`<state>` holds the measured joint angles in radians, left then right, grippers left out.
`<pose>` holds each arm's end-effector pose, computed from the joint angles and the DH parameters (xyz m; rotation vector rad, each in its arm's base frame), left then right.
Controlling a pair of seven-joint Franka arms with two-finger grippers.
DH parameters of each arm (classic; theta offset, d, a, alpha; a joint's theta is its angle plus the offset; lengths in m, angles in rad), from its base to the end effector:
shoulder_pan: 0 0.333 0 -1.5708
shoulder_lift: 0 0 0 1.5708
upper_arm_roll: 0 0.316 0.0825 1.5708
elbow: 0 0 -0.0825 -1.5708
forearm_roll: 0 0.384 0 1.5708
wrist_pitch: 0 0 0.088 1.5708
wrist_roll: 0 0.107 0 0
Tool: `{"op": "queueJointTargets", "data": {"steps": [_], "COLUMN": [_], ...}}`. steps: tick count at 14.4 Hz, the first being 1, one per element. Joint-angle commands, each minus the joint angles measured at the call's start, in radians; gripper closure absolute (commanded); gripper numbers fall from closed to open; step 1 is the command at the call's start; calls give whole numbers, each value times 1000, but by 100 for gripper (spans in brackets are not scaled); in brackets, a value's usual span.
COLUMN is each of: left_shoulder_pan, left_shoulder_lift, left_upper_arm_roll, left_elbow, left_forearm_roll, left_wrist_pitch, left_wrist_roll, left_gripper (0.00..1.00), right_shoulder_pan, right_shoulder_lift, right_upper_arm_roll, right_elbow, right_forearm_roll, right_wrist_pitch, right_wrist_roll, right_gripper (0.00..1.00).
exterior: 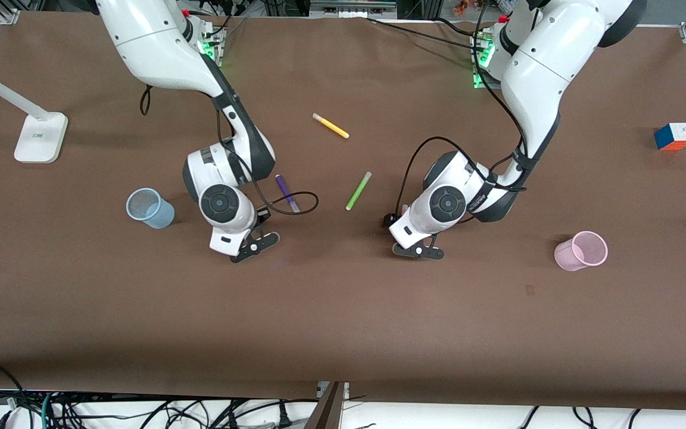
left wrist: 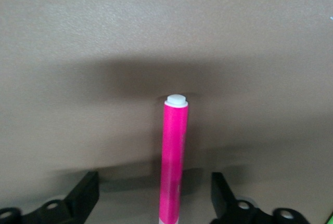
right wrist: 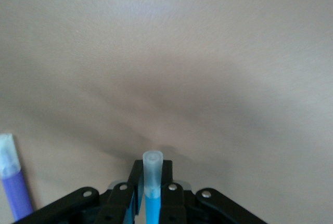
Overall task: Place pink and blue markers in matching cups
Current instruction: 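Carry the blue marker to the blue cup while the left lifts pink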
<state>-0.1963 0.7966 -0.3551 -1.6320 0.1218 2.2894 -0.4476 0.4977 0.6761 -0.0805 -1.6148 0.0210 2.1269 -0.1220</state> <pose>0.5909 -0.3297 0.1667 3.0227 -0.1520 -0.2381 0.6140 0.2798 0.2179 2.9628 0.8203 -0.2386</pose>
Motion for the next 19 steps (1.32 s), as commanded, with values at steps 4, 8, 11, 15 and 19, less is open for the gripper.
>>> {"op": "queueJointTargets", "data": {"steps": [4,8,11,15,19], "left_shoulder_pan": [-15,-12,3,40,188], "left_shoulder_lift": [13,12,-25,-164,-313], "left_upper_arm_roll": [10,10,8,7,2], "left_elbow": [6,4,1,15,18], "left_forearm_roll": [30,30,30,30,24], "left_wrist_pitch": [25,24,4,-195,-392], "left_wrist_roll": [-29,-66,-54,44,384], "left_gripper": [67,100,100,100,100], "right_shoulder_pan": [-172,-290,-387,-464,-505], "right_shoulder_lift": [-165,-210,-210,-199,-167], "right_upper_arm_roll": [-2,-2,1,1,1], "right_elbow": [93,124,124,118,79], "right_forearm_roll": [135,246,336,391,488], "right_wrist_pitch": [-321,-423,-470,-481,-499], "right_wrist_roll": [-489,-804,-1048,-1295,-1501], "right_gripper": [100,100,100,100,100]}}
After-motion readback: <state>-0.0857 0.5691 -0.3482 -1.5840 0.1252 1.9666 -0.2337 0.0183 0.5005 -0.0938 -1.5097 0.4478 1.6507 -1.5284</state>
